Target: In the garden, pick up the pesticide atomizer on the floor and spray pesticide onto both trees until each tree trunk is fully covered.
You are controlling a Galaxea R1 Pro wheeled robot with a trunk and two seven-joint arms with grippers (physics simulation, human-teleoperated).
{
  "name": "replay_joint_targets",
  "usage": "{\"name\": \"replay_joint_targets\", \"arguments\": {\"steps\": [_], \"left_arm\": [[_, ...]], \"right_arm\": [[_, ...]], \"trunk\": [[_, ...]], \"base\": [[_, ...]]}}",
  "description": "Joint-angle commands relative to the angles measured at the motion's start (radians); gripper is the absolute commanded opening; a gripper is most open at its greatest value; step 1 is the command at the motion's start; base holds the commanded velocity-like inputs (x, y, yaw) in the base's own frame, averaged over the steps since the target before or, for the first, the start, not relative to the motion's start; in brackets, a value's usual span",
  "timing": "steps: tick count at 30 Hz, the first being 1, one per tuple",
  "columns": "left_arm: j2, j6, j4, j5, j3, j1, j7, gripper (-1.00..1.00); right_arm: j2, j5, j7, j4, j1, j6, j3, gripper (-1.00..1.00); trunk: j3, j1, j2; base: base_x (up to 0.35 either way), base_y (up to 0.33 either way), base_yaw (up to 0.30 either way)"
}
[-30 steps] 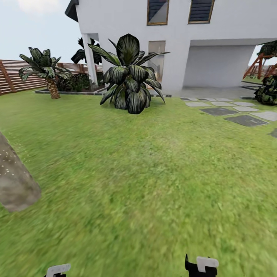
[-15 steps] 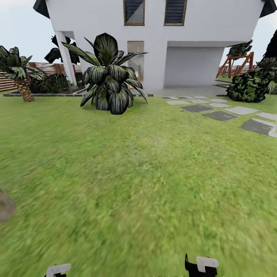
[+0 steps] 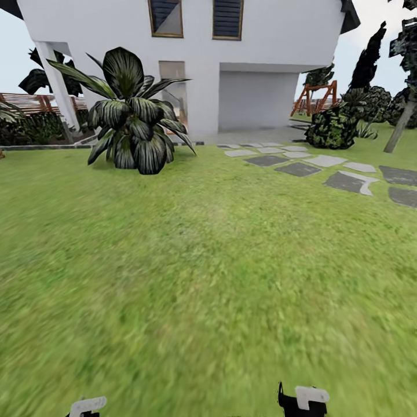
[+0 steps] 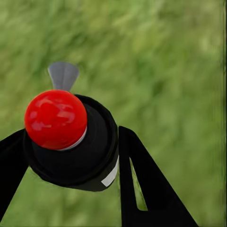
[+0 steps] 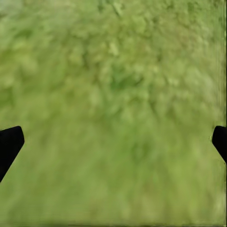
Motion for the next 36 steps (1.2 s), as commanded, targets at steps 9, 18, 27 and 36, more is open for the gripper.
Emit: {"name": "replay_joint_targets", "arguments": {"steps": [9,18,27,36], "left_arm": [[0.0,-0.003,0.0,0.006,0.001,0.0,-0.004,-1.0],[-0.001,-0.003,0.0,0.007,0.001,0.0,-0.004,-1.0],[-0.001,-0.002,0.0,0.008,0.001,0.0,-0.003,-1.0],[-0.001,-0.002,0.0,0.008,0.001,0.0,-0.003,-1.0]], "right_arm": [[0.001,-0.003,-0.007,0.002,-0.001,-0.001,0.008,1.0],[0.001,-0.003,-0.007,0.002,-0.001,-0.001,0.008,1.0],[0.001,-0.003,-0.007,0.002,-0.001,-0.001,0.008,1.0],[0.001,-0.003,-0.007,0.002,-0.001,-0.001,0.008,1.0]], "trunk": [[-0.001,0.0,0.0],[-0.001,0.0,0.0],[-0.001,0.0,0.0],[-0.001,0.0,0.0]], "base": [[0.0,0.0,-0.299],[0.0,0.0,-0.299],[0.0,0.0,-0.299],[0.0,0.0,-0.299]]}}
